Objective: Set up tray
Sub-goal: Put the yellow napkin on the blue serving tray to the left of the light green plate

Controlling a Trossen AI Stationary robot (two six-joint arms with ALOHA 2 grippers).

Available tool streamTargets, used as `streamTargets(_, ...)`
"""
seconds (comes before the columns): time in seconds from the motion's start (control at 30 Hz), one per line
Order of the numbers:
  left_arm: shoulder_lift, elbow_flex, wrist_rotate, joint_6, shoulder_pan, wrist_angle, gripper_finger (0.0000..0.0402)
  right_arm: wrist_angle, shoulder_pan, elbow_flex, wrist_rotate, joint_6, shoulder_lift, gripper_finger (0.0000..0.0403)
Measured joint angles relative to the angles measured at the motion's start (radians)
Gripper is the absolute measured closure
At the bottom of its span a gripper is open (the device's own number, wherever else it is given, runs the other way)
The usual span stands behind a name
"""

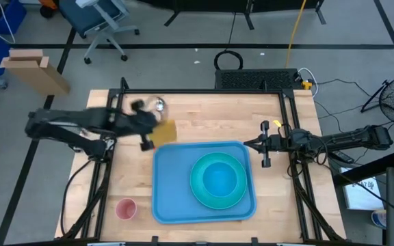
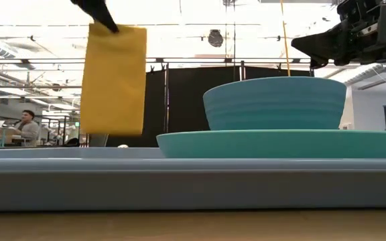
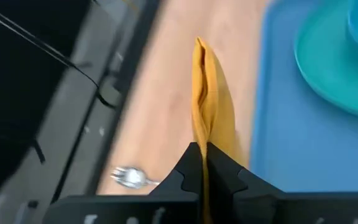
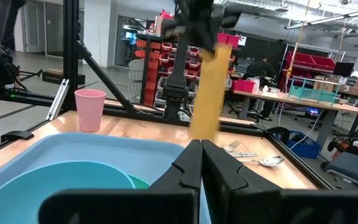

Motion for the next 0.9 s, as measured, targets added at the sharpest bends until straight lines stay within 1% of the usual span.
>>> streamTargets(0.13,0.138,-0.053,0.064,0.012,-0.037,0.067,0.0399,-0.027,0.000,0.000,-0.002,0.011,0.000,0.0403)
streamTargets(0.3,0.260,-0.054,0.138,0.013,-0.106,0.145,0.0399,-0.039,0.000,0.000,-0.002,0.011,0.000,0.0403)
streamTargets(0.37,0.299,-0.054,0.173,0.011,-0.134,0.168,0.0398,-0.039,0.000,0.000,-0.002,0.012,0.000,0.0403)
streamTargets(0.47,0.352,-0.053,0.175,0.002,-0.194,0.171,0.0399,-0.041,0.000,0.000,-0.002,0.012,0.000,0.0403)
streamTargets(0.57,0.399,-0.054,0.183,-0.012,-0.262,0.207,0.0398,-0.042,0.000,0.000,-0.002,0.012,0.000,0.0403)
streamTargets(0.7,0.464,-0.053,0.225,-0.047,-0.342,0.266,0.0399,-0.042,0.000,0.000,-0.002,0.012,0.000,0.0403)
streamTargets(0.8,0.513,-0.053,0.252,-0.078,-0.385,0.303,0.0398,-0.041,0.000,0.000,-0.002,0.019,0.000,0.0403)
streamTargets(0.9,0.558,-0.053,0.287,-0.100,-0.413,0.305,0.0399,-0.035,0.000,0.000,-0.001,0.020,0.000,0.0403)
